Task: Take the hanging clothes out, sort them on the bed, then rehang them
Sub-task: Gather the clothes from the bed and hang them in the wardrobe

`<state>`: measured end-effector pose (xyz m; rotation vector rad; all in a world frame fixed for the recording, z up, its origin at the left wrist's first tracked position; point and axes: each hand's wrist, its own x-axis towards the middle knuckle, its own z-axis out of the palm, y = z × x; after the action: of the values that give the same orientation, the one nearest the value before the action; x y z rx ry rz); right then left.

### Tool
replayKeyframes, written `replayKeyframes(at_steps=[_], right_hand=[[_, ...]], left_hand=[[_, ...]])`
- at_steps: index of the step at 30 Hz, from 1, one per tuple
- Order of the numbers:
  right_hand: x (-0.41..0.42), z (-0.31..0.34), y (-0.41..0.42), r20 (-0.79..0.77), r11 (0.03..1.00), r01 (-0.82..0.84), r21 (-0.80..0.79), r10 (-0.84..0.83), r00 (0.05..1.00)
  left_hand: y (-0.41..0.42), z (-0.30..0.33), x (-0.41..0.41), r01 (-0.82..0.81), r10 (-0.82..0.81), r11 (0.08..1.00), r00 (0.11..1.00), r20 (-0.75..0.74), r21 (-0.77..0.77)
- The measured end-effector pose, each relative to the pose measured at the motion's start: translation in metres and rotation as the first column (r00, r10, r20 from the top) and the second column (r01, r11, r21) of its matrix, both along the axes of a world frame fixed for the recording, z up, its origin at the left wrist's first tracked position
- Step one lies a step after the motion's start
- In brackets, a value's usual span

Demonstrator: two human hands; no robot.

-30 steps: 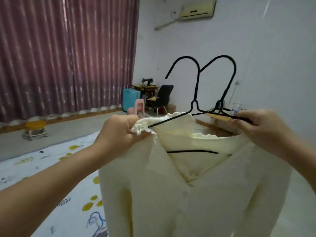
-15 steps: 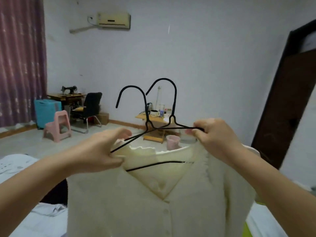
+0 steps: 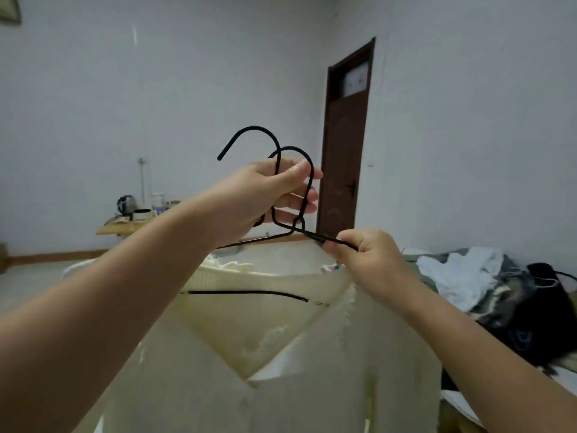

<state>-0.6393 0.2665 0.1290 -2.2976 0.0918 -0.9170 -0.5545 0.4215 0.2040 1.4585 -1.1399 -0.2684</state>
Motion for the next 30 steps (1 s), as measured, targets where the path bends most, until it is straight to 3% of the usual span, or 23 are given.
replayKeyframes(at_steps=[4,10,13,17,21,30], right_hand=[[-0.061,0.006,-0.014,-0.095,0.995,0.084,0.056,-0.078,0.992],[-0.171,0.025,-0.051,-0.363,0.97,0.226,-0.091,-0.244,0.899],[-0.227,0.033,-0.064,-0.448,0.991,0.125,0.041,-0.093,0.889],[-0.306,0.026,-0.077,-0.386,0.928,0.12,0.353,0.027,0.922],[-0.383,0.012,-0.078,-0.222,0.747,0.147,0.648,0.001,0.975],[-0.54,0.008,-0.063,-0.23,0.575,0.426,0.699,-0.383,0.895]], left_hand=[[-0.043,-0.001,-0.044,0.028,-0.021,0.996,0.996,0.088,-0.08],[-0.098,0.012,-0.097,0.125,-0.146,0.965,0.986,-0.075,-0.232],[-0.128,0.015,-0.131,0.209,-0.238,0.95,0.966,-0.103,-0.232],[-0.169,0.017,-0.19,0.318,-0.345,0.925,0.932,-0.107,-0.209],[-0.204,0.013,-0.259,0.415,-0.428,0.9,0.899,-0.088,-0.136],[-0.27,-0.016,-0.422,0.536,-0.539,0.841,0.841,0.04,0.071]])
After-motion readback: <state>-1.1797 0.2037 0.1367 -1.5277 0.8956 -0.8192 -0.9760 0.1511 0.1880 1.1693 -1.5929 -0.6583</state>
